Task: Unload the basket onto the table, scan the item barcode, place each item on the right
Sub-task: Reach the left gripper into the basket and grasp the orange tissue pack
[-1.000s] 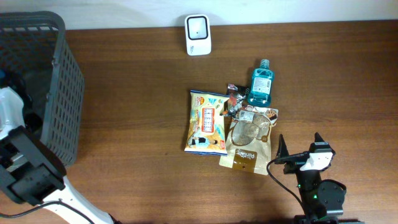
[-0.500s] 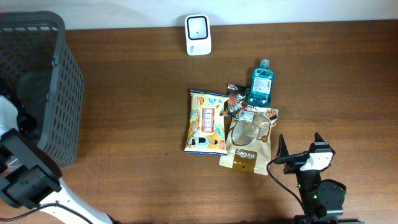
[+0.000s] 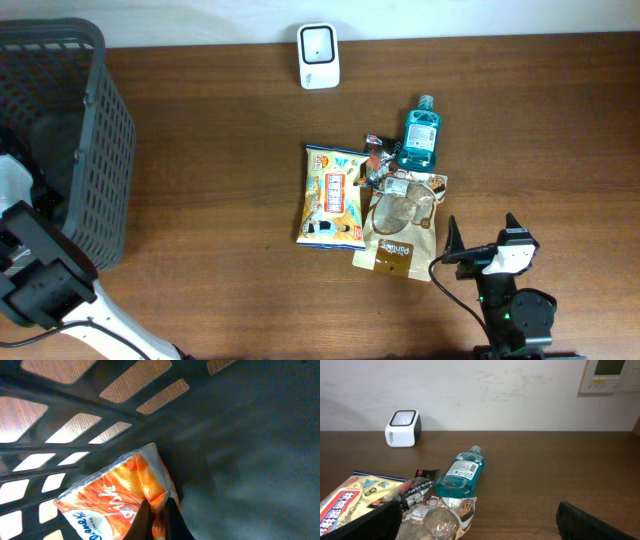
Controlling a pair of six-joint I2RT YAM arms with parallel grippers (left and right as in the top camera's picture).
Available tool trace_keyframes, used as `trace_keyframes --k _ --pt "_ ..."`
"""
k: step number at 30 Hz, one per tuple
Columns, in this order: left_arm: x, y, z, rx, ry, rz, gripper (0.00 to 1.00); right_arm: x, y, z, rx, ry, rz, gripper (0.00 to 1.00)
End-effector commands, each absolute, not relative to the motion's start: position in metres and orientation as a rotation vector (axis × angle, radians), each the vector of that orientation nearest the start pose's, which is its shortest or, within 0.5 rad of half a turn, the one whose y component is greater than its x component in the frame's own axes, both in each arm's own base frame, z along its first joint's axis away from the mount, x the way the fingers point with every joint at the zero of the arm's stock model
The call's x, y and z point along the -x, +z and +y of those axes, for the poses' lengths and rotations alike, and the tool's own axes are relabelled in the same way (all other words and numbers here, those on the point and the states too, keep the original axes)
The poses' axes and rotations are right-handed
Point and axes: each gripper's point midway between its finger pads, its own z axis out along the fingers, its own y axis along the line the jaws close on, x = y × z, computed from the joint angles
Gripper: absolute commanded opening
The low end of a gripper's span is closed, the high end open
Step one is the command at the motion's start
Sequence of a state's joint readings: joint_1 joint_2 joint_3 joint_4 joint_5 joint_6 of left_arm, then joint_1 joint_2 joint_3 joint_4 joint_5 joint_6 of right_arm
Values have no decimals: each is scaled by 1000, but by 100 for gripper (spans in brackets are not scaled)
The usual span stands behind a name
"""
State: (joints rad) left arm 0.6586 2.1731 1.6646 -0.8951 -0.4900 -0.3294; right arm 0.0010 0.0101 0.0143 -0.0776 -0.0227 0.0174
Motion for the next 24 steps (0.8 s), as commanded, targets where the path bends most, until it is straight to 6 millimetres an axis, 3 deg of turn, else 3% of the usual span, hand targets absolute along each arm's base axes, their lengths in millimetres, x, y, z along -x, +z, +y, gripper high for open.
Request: trace_keyframes --k 1,7,12,15,18,20,23,24 --pt "-305 35 332 1423 717 2674 0 -246 156 4 6 25 1648 98" --pt "-325 94 331 1401 594 2597 0 -246 156 4 6 25 1648 98" --pt "-351 173 314 1309 367 2420 0 -246 156 4 7 25 1648 98" --pt "-367 242 271 1154 58 2293 0 -246 156 4 6 25 1648 98" --pt "-373 301 233 989 -134 2183 0 -246 156 4 6 25 1648 98" --pt "-373 347 193 833 -249 2109 0 -246 156 4 6 26 1648 98" --pt "-370 388 143 661 -329 2059 0 -246 156 4 6 25 1648 98" --pt "-369 401 118 583 -361 2048 0 -246 156 4 6 25 1648 98"
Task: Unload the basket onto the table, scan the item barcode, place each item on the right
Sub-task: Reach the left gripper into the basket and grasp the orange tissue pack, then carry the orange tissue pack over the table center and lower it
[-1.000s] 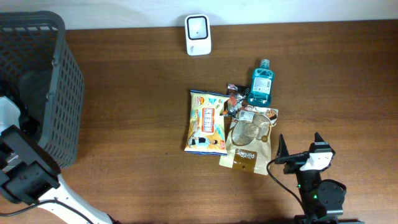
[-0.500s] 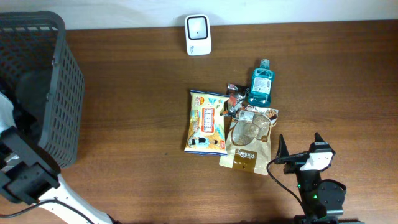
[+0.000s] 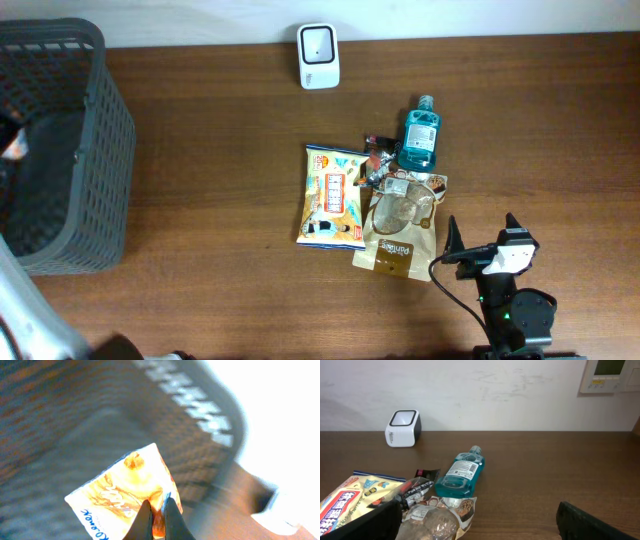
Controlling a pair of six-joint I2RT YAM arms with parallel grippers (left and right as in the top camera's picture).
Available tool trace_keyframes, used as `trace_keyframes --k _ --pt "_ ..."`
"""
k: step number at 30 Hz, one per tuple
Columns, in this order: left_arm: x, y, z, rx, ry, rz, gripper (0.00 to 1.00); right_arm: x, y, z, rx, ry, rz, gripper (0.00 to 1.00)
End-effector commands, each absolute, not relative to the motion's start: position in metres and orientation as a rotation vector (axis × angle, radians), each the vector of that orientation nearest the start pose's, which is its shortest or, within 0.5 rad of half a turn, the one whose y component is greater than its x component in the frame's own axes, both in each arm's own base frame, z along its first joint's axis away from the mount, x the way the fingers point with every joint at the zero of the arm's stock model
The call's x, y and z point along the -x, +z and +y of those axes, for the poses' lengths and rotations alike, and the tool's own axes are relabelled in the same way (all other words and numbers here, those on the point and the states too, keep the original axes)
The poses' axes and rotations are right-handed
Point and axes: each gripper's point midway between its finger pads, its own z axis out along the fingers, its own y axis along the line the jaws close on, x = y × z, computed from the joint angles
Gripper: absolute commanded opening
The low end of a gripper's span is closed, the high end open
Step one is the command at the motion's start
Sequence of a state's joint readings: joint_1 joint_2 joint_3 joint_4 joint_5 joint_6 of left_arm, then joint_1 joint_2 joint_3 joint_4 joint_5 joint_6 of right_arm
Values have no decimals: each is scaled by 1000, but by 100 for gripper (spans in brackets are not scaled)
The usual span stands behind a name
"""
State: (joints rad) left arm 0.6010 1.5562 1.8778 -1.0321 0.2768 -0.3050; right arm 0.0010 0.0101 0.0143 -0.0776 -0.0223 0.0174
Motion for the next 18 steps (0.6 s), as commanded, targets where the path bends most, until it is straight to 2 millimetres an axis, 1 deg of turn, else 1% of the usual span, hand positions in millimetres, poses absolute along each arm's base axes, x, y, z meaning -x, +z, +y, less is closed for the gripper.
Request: trace_keyframes --k 1,2,4,5,7,8,9,10,11,12,13,16,17,18 --pt "-368 411 93 510 -395 2046 0 -246 156 4 6 25 1648 99" --pt "-368 418 60 415 -438 2053 0 -246 156 4 6 25 1648 98" --pt "-370 422 12 270 -507 2078 0 -246 156 4 6 25 1648 98" --pt "-370 421 -16 167 -537 2096 0 -246 156 4 7 25 1648 98" --pt "-371 409 -60 13 -552 2144 0 -246 156 4 6 25 1648 98" --pt "-373 396 -82 -42 -531 2186 0 -246 156 4 6 25 1648 98" --pt "-375 379 -99 -74 -490 2232 0 -246 156 4 6 25 1648 98" --pt "-377 369 -107 -92 -461 2261 0 -246 156 4 6 25 1648 98" --pt "-379 352 -120 -120 -423 2304 0 -246 156 4 6 25 1648 99" --pt "-379 331 -138 -167 -403 2355 0 -246 156 4 6 25 1648 98" --pt "-378 316 -154 -212 -413 2391 0 -246 156 4 6 25 1648 98" --pt "-378 258 -215 -376 -449 2505 0 -246 156 4 6 25 1648 98" --pt "-378 242 -236 -430 -462 2527 0 -246 156 4 6 25 1648 98" --pt "-378 228 -252 -471 -468 2542 0 -246 156 4 6 25 1648 98"
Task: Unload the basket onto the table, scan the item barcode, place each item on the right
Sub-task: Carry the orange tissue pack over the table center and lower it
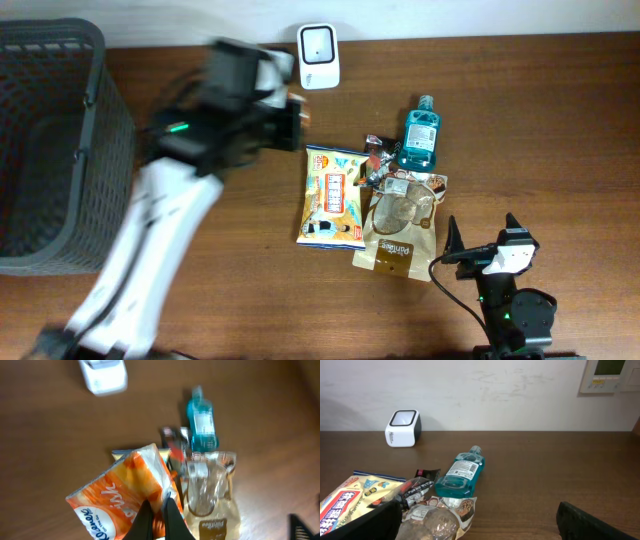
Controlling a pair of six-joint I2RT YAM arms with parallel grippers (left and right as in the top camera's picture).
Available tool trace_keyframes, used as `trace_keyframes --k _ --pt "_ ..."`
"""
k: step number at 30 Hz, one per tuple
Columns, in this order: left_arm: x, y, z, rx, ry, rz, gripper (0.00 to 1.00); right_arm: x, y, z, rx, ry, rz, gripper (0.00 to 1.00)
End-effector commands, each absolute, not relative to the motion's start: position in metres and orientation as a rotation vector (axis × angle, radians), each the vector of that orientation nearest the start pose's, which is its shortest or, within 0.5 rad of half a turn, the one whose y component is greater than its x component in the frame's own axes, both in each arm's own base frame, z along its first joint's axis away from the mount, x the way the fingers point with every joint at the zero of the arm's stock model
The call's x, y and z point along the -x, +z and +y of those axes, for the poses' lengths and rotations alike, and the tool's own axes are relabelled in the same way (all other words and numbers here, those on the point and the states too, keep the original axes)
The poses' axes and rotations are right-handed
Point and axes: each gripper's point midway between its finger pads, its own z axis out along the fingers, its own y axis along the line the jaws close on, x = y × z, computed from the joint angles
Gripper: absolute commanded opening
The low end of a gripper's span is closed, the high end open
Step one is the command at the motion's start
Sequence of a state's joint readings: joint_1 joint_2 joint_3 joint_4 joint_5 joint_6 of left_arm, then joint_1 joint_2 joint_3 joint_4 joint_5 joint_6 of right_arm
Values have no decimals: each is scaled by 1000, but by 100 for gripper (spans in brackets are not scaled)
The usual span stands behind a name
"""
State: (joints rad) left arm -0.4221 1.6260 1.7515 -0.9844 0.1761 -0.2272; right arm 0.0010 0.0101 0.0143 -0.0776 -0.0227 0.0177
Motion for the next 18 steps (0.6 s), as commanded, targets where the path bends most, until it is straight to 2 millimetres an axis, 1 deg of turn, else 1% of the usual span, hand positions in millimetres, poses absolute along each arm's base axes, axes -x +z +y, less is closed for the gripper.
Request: trace_keyframes --k 1,3,6,8,10,11,12,13,14,16,17,18 --pt "-377 215 -267 -511 -474 2553 0 -246 156 4 6 25 1648 98" --pt "-370 189 -302 -606 -518 2575 0 -246 156 4 6 25 1648 98" --pt "-359 156 -343 -714 -558 2585 0 -246 156 4 6 25 1648 98" --pt "-355 141 -360 -756 -564 2582 0 -246 156 4 6 25 1648 98" --pt "-353 132 -366 -774 -563 2592 0 -246 156 4 6 25 1648 99" --pt "-352 130 -367 -777 -562 2595 0 -246 156 4 6 25 1648 98" --pt "-351 128 -367 -780 -560 2600 9 -246 156 4 6 25 1648 98" --pt "-351 127 -367 -781 -560 2601 34 -246 156 4 6 25 1648 98" --pt "-351 127 -367 -780 -560 2601 53 -246 156 4 6 25 1648 98" --pt "-352 128 -367 -779 -561 2596 56 -246 156 4 6 26 1648 98" --pt "-353 128 -367 -776 -560 2595 65 -246 156 4 6 25 1648 99" --pt "-354 128 -365 -771 -556 2595 69 -246 156 4 6 25 1648 98"
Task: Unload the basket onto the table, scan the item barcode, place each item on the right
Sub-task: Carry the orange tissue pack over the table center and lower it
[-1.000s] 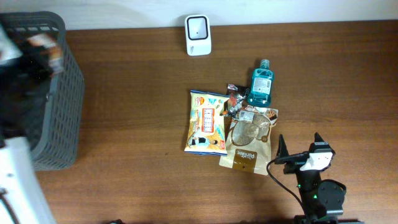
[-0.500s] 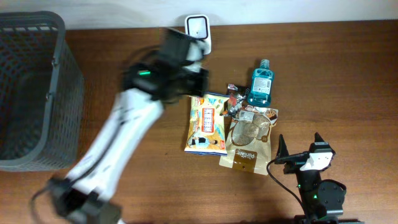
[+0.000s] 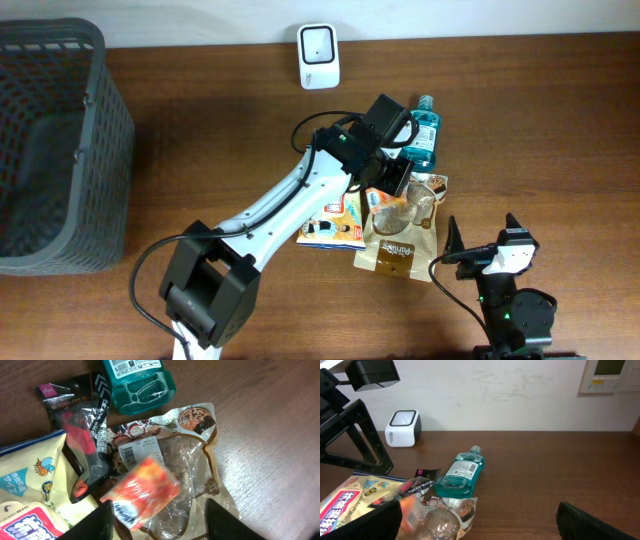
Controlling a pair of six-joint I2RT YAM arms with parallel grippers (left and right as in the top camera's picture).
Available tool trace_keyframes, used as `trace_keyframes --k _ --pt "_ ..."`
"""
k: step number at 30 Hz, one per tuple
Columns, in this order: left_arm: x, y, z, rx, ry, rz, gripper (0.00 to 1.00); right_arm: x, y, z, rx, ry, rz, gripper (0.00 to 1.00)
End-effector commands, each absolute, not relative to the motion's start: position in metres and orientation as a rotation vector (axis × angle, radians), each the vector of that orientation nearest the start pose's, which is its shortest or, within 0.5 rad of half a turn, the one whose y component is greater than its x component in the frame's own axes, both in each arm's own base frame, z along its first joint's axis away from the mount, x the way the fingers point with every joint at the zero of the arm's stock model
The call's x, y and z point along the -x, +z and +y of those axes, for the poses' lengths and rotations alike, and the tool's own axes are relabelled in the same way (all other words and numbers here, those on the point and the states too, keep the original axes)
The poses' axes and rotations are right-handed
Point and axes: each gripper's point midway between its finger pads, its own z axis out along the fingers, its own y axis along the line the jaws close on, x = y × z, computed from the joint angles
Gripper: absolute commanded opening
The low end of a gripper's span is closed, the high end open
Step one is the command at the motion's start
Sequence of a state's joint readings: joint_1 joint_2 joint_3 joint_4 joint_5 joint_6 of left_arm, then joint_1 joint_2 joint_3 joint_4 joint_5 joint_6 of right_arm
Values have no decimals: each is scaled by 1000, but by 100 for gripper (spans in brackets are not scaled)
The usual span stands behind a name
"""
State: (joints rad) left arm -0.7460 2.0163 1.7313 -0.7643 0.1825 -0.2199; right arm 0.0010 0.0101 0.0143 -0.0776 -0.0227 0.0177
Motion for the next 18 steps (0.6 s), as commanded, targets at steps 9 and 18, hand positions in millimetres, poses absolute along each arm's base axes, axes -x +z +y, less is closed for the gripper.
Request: trace_keyframes --k 9,18 --pt "-382 218 -311 -600 -563 2507 77 -246 156 4 6 25 1648 98" --pt "-319 305 -209 -442 -513 2535 99 -246 156 4 7 25 1648 98"
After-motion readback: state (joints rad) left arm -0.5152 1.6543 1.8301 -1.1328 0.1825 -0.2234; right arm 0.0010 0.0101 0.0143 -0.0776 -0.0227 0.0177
